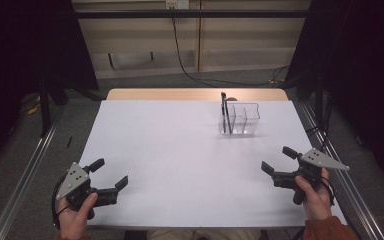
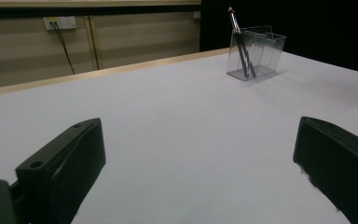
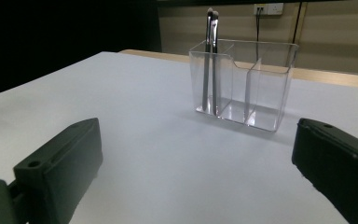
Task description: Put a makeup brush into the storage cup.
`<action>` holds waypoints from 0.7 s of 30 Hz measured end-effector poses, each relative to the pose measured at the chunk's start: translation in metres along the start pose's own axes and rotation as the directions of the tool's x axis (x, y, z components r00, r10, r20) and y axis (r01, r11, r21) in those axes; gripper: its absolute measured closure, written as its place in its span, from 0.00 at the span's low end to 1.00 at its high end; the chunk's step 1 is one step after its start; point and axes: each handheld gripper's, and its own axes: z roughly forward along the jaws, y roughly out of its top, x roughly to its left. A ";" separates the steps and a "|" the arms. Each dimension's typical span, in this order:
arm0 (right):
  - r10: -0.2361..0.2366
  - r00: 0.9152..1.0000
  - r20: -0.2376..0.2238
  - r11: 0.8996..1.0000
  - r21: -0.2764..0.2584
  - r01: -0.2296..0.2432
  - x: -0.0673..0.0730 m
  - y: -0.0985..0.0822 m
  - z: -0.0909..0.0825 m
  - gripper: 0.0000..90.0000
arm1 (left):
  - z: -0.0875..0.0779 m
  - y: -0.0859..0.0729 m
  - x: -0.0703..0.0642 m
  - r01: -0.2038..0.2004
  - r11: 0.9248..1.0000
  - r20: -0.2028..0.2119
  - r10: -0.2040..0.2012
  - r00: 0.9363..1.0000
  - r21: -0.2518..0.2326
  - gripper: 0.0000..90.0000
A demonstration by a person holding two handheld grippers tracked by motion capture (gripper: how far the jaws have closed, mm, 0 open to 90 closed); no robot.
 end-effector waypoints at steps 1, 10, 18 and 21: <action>0.001 1.000 0.000 1.000 -0.005 -0.001 0.000 -0.001 -0.002 0.01 | 0.000 0.000 0.000 0.000 1.000 0.001 0.000 1.000 0.000 0.02; 0.005 1.000 0.014 1.000 0.010 -0.005 0.002 -0.011 -0.016 0.01 | 0.000 0.000 -0.002 -0.004 1.000 0.006 0.004 1.000 0.002 0.02; 0.026 1.000 0.017 1.000 0.017 -0.026 0.000 -0.018 -0.021 0.01 | 0.002 0.000 -0.004 -0.008 1.000 0.014 0.008 1.000 0.004 0.02; 0.014 1.000 0.008 1.000 0.025 -0.015 0.001 -0.018 -0.018 0.01 | 0.003 0.000 -0.004 -0.007 1.000 0.013 0.007 1.000 0.003 0.02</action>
